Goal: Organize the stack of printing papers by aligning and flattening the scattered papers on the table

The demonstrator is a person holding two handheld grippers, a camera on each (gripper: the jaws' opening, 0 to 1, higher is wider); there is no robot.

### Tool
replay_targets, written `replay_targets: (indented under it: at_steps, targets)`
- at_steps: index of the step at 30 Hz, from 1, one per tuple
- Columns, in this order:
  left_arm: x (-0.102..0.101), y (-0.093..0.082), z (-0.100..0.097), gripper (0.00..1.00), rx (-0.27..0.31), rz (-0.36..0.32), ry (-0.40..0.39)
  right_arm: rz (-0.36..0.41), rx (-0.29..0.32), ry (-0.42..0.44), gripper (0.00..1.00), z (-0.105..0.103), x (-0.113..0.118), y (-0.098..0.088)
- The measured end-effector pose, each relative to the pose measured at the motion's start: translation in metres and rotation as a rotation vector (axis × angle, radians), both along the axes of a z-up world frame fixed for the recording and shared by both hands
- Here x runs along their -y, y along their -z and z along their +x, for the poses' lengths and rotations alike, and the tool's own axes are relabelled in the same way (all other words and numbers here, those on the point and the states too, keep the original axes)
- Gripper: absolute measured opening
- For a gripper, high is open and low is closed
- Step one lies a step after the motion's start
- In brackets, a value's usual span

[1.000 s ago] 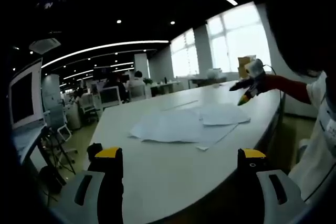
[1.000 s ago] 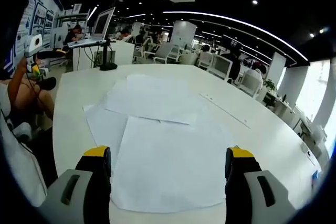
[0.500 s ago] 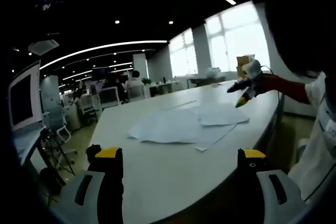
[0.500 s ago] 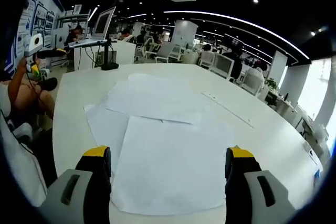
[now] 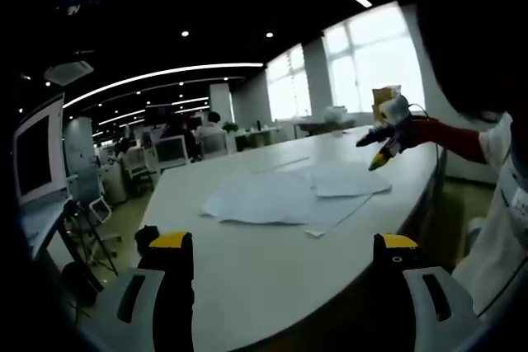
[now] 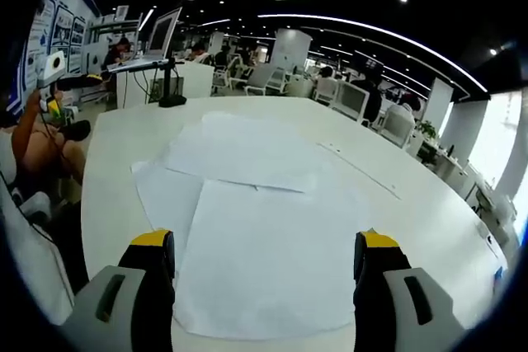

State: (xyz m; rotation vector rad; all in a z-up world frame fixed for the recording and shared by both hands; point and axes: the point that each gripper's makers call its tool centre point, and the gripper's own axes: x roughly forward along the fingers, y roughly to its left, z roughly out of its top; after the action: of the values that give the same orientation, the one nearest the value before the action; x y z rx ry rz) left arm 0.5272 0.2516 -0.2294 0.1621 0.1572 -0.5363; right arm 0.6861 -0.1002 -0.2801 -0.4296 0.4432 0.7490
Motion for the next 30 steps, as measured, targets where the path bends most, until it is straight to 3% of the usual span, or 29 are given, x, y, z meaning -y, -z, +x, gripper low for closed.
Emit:
replay_targets:
  at_steps: [30]
  targets:
    - [0.003, 0.004, 0.000, 0.92, -0.014, 0.004, 0.006, -0.005, -0.025, 0.007, 0.85, 0.005, 0.001, 0.012]
